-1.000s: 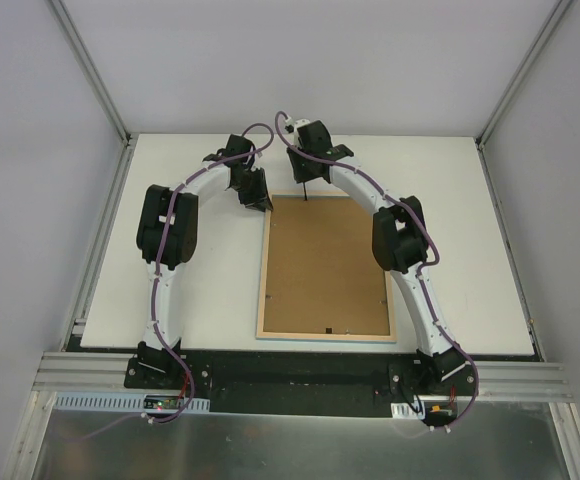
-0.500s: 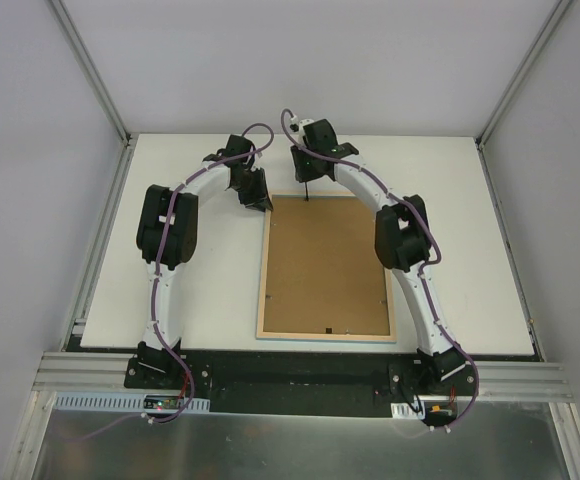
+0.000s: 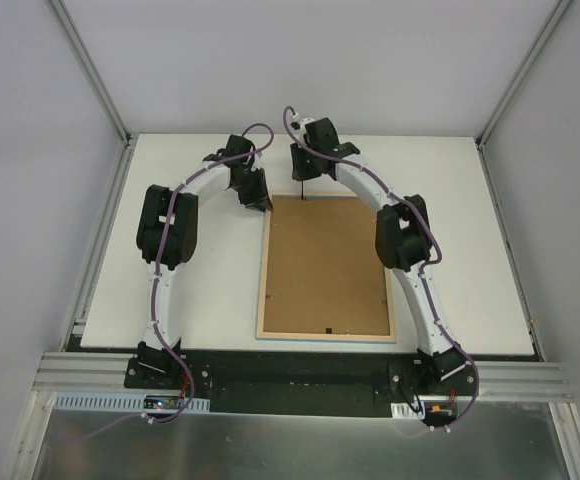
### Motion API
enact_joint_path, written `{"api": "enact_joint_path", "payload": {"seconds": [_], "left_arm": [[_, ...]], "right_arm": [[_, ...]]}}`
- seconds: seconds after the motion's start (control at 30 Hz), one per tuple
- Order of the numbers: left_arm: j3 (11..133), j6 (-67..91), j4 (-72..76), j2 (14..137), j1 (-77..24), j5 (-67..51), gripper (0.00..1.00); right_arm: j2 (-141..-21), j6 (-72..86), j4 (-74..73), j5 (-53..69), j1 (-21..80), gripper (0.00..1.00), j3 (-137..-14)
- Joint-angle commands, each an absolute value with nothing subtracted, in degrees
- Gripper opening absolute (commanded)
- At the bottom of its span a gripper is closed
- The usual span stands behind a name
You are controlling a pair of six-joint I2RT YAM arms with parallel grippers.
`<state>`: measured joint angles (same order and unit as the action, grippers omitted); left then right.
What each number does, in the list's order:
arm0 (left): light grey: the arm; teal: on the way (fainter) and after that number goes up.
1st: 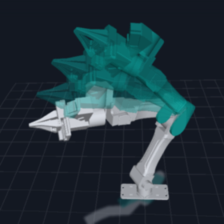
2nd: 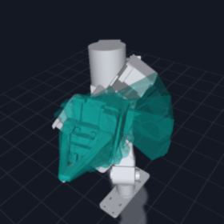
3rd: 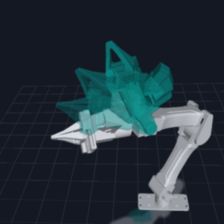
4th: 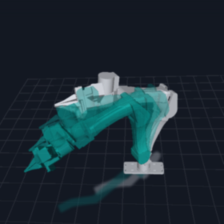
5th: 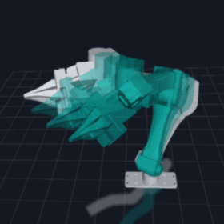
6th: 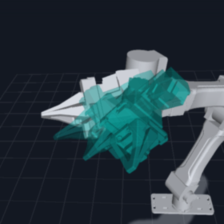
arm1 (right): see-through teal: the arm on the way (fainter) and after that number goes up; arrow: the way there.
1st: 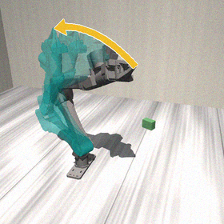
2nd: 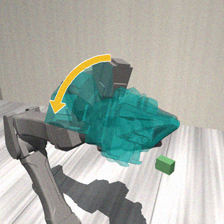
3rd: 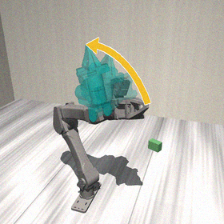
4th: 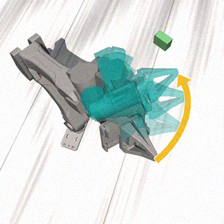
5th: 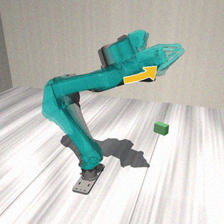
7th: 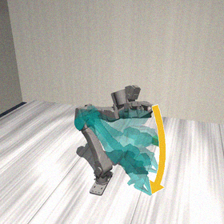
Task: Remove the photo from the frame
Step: Release the photo frame item from the photo frame.
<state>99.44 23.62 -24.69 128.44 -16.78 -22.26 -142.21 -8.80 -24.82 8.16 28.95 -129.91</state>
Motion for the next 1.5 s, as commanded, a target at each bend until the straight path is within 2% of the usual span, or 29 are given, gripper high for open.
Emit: {"api": "enact_joint_path", "payload": {"seconds": [0.0,0.47,1.13,1.27,1.47], "left_arm": [[97.91,24.35,-28.39,127.53,-17.05,-23.91,0.0],[97.56,24.43,-28.21,127.0,-17.05,-23.64,0.0],[96.86,24.61,-28.21,126.39,-16.7,-22.24,0.0],[96.77,24.78,-28.21,126.39,-16.7,-22.15,0.0],[96.77,24.79,-28.21,126.56,-16.7,-22.15,0.0]], "right_arm": [[-142.82,-7.91,-21.71,7.91,28.83,0.01,-131.75],[-142.82,-13.8,-22.5,4.13,29.36,0.01,-130.96],[-140.98,-14.68,-25.75,0.44,28.74,0.01,-129.81],[-140.54,-14.59,-25.84,-3.25,28.65,0.01,-129.64],[-140.54,-13.45,-26.8,-0.53,28.48,0.01,-129.9]]}}
